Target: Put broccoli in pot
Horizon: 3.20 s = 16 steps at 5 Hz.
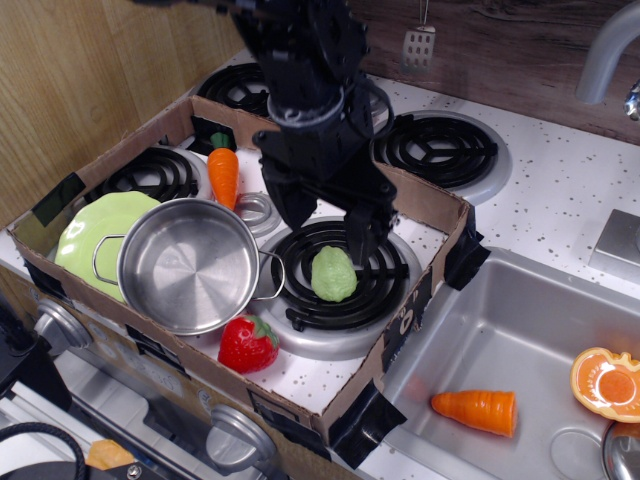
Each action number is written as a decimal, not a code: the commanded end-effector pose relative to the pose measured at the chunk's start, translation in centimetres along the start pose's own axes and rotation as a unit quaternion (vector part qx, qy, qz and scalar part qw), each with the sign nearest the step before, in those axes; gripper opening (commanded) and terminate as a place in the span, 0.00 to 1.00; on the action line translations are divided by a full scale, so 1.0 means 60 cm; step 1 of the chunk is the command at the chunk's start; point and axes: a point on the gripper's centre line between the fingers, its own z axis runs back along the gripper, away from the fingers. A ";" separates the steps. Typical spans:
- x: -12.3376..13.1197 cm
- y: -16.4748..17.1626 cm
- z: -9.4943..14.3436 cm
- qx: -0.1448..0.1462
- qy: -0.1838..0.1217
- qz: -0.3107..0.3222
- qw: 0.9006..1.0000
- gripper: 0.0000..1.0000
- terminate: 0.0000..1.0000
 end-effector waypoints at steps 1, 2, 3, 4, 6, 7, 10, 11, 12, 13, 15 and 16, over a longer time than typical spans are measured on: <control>-0.001 0.019 -0.035 -0.007 -0.014 0.006 1.000 1.00 0.00; 0.010 0.036 -0.054 -0.014 -0.023 -0.013 1.000 1.00 0.00; 0.015 0.045 -0.071 -0.022 -0.029 -0.016 0.999 1.00 0.00; 0.009 0.041 -0.089 -0.032 -0.036 -0.009 0.999 1.00 0.00; 0.018 0.042 -0.070 0.000 -0.037 -0.028 0.999 0.00 0.00; 0.030 0.045 -0.048 0.018 -0.038 -0.041 0.998 0.00 0.00; 0.052 0.066 0.070 0.072 -0.020 -0.014 0.997 0.00 0.00; 0.012 0.083 0.085 0.086 -0.017 0.023 0.996 0.00 0.00; -0.019 0.103 0.094 0.099 -0.004 0.049 0.994 0.00 0.00; -0.038 0.119 0.083 0.092 0.012 0.062 0.994 0.00 0.00; -0.060 0.149 0.017 0.061 0.017 0.096 0.993 0.00 0.00; -0.057 0.153 0.000 0.040 0.008 0.099 0.994 0.00 0.00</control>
